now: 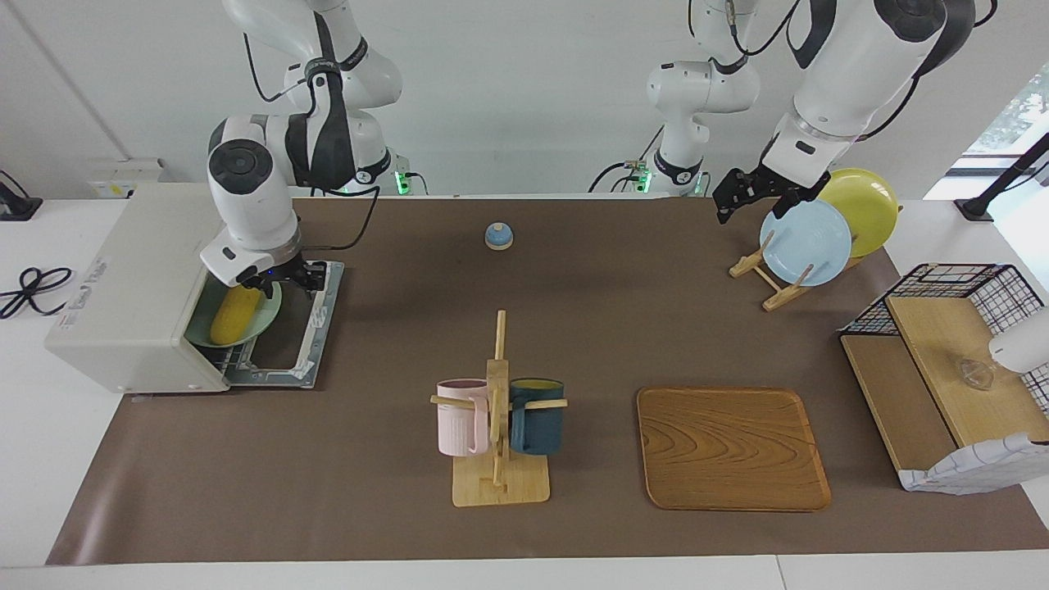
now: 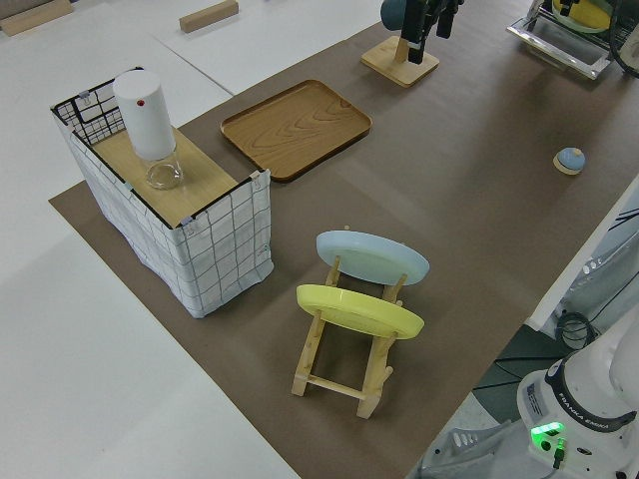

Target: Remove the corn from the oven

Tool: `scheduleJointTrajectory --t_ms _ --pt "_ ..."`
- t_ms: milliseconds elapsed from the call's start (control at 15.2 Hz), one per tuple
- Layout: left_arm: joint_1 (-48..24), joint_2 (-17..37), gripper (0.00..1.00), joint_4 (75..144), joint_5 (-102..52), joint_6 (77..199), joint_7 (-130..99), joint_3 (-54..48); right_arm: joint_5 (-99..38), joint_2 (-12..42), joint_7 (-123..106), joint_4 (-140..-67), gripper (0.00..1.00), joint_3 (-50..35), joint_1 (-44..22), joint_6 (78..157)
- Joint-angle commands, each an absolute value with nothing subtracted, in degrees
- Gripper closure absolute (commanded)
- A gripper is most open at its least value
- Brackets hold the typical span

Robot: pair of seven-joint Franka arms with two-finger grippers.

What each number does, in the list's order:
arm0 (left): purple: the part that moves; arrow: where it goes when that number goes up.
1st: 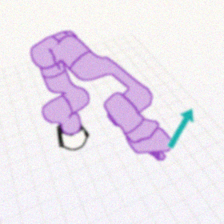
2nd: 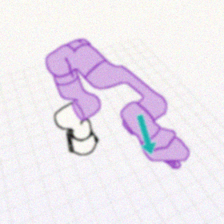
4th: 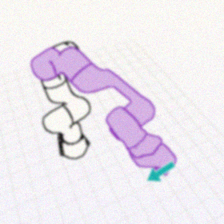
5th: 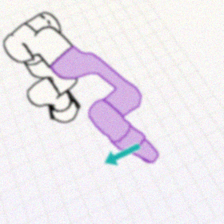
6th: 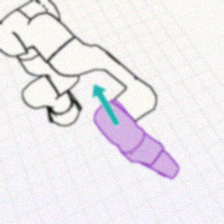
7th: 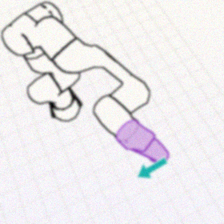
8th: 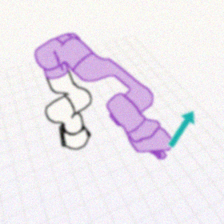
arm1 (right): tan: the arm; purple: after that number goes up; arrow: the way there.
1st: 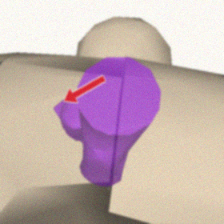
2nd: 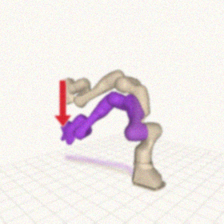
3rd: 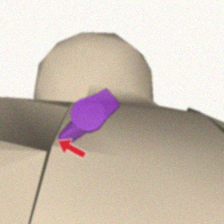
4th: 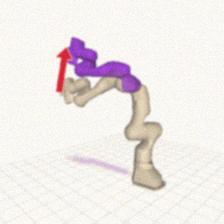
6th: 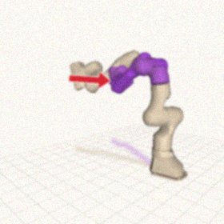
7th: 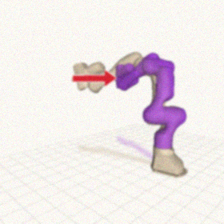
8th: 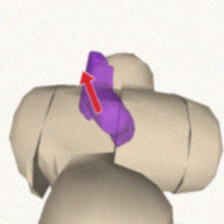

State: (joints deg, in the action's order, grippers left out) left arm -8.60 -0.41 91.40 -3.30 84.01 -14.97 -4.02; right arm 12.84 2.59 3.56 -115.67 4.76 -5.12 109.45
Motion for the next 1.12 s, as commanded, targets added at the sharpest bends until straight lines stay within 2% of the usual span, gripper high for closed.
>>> scheduleJointTrajectory --t_ms 0,66,329,723,1052 --pt "-8.6 -1.2 0.00 91.8 -2.1 84.6 -14.9 -4.1 13.9 2.5 2.7 -117.2 0.50 4.4 -1.7 112.4" --pt "-8.5 -1.2 0.00 91.9 -2.1 84.8 -14.8 -4.0 13.8 2.2 3.2 -118.8 0.57 4.4 -1.9 114.5" --pt "-8.5 -1.2 0.00 91.9 -2.1 84.9 -14.6 -4.0 13.4 1.7 7.0 -120.6 0.72 4.1 -2.7 116.9" --pt "-8.4 -1.2 0.00 91.9 -2.1 84.9 -14.7 -4.0 13.4 1.6 6.3 -125.0 0.72 4.1 -2.9 123.0" --pt "-7.8 -1.1 0.00 91.9 -2.1 86.0 -14.8 -4.0 13.4 1.3 3.5 -125.2 0.72 4.2 -2.5 122.8"
